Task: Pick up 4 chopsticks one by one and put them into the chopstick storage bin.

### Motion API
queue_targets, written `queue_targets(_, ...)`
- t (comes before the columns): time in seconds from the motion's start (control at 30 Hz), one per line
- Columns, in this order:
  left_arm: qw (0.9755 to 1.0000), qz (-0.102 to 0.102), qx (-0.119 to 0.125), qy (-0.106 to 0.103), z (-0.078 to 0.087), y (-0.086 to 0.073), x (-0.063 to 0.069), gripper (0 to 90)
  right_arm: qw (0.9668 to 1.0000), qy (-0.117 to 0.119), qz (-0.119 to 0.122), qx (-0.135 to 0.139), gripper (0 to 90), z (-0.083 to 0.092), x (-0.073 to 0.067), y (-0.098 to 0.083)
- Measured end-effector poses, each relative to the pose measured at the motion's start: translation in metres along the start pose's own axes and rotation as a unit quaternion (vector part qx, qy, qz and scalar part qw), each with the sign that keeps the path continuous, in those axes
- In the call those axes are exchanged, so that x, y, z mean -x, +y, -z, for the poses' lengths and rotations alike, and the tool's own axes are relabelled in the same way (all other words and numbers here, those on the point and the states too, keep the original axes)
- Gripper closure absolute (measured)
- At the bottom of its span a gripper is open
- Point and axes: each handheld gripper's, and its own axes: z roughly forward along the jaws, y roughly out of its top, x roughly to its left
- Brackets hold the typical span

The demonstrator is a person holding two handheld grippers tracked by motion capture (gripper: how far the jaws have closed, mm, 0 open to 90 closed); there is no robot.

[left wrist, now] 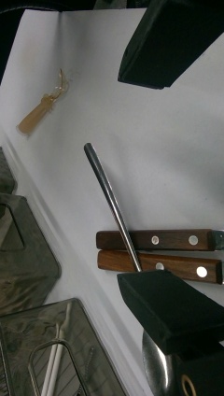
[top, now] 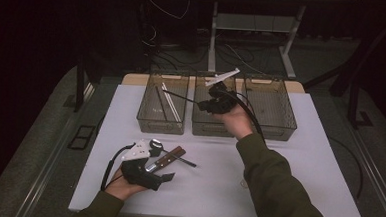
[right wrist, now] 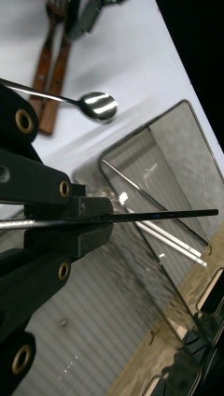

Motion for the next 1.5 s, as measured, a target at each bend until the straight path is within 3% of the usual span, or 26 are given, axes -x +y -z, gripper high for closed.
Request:
queue_targets(0.33,1.0,-0.005,-0.001,-0.003,0.001,0.001,-0.001,3.1,0.9995,-0.02,-0.012,-0.023,86.3,-0.043,-0.001,0.028)
queue_targets(0.83,0.9999,-0.004,-0.003,-0.012,0.0,0.001,-0.001,3.1,0.997,-0.05,-0.024,-0.053,86.3,-0.095,0.001,0.051)
queue_targets(1.0,0.9999,-0.004,-0.002,-0.013,0.0,0.002,-0.001,3.1,0.9967,-0.051,-0.036,-0.053,86.3,-0.106,-0.001,0.054)
queue_targets(1.33,0.9999,-0.007,-0.004,-0.015,0.0,0.002,-0.001,3.1,0.9965,-0.052,-0.033,-0.056,85.4,-0.117,-0.011,0.056)
queue_targets(1.37,0.9999,-0.006,-0.004,-0.015,0.0,0.002,-0.001,3.1,0.9965,-0.053,-0.034,-0.055,84.6,-0.117,-0.011,0.056)
queue_targets(1.5,0.9999,-0.005,-0.003,-0.014,0.0,0.002,-0.001,3.1,0.9974,-0.036,-0.041,-0.047,65.0,-0.115,-0.009,0.057)
